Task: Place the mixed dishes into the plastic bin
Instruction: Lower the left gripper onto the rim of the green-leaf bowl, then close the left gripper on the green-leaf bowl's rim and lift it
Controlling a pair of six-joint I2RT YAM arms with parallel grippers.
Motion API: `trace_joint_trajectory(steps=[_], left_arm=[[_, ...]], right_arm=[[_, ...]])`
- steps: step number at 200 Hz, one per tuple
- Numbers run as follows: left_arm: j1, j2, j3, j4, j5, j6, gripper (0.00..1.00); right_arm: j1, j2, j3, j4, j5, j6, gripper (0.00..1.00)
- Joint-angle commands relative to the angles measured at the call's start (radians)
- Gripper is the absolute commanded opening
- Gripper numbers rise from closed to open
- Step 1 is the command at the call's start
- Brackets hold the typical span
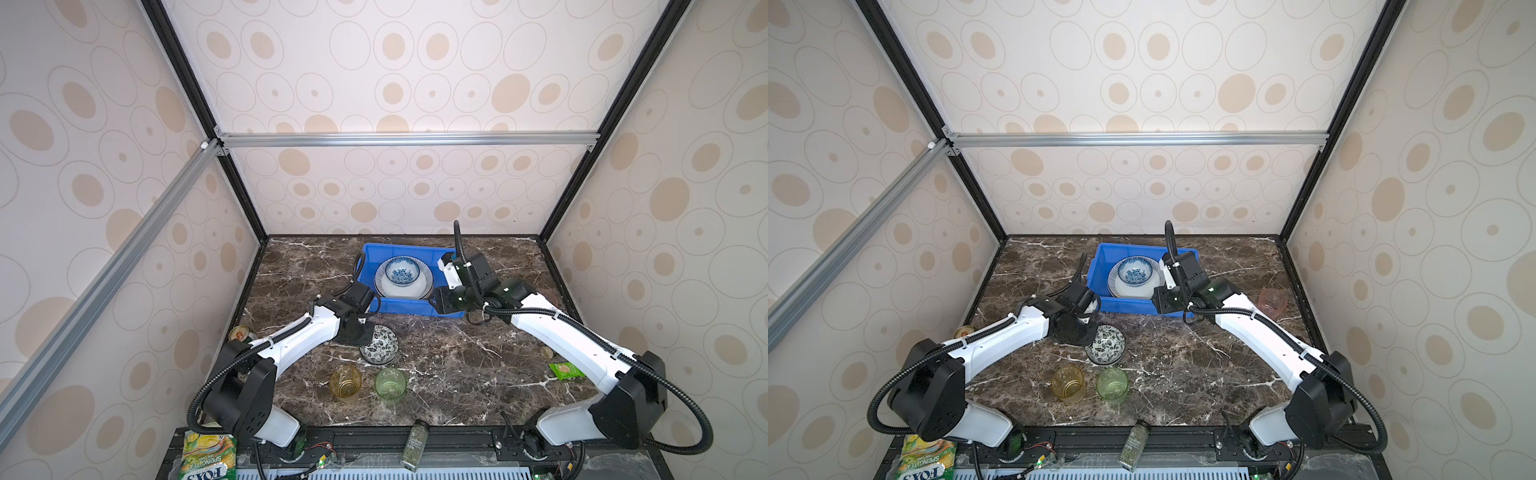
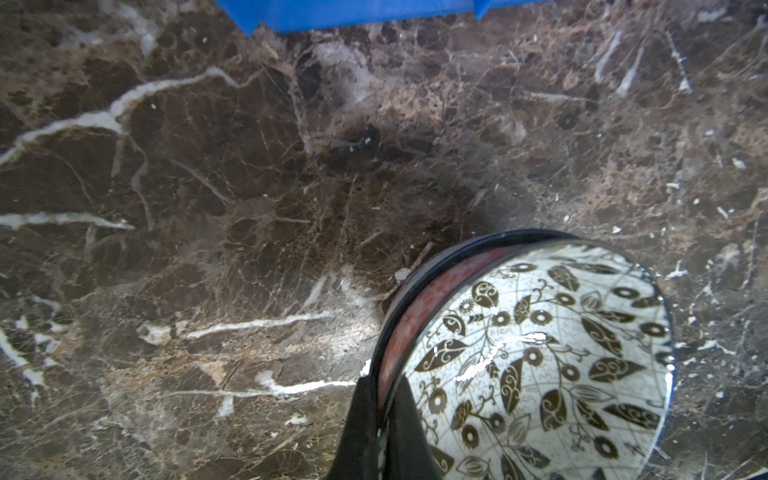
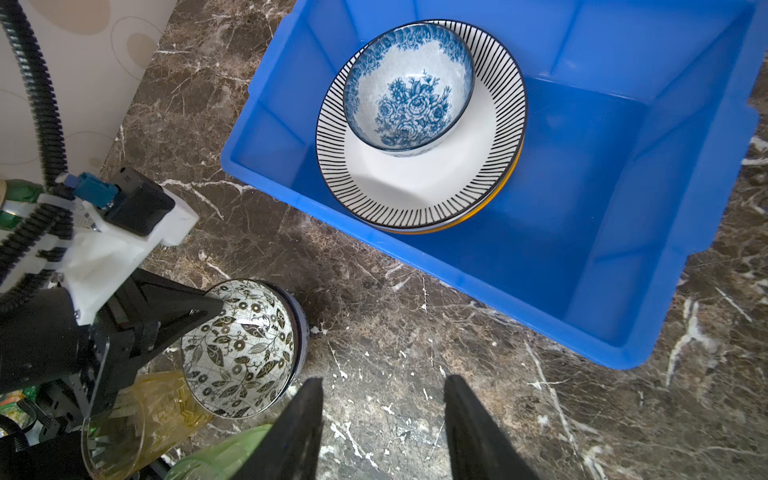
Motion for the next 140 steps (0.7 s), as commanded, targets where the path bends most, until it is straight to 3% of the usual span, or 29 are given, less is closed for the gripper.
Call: trace_joint_trajectory(steps=[1, 140], left_arm=[[-0.008, -0.006, 0.030, -0.026, -0.012, 0.016, 0.00], [-0.005, -0.047, 0.078, -0.034, -0.007, 0.027, 0.00]], right_arm=[[0.009, -0.009, 0.001, 0.002, 0.010, -0.012, 0.51], [0.009, -0.036, -0.017, 0.010, 0.012, -0.011, 0.51]])
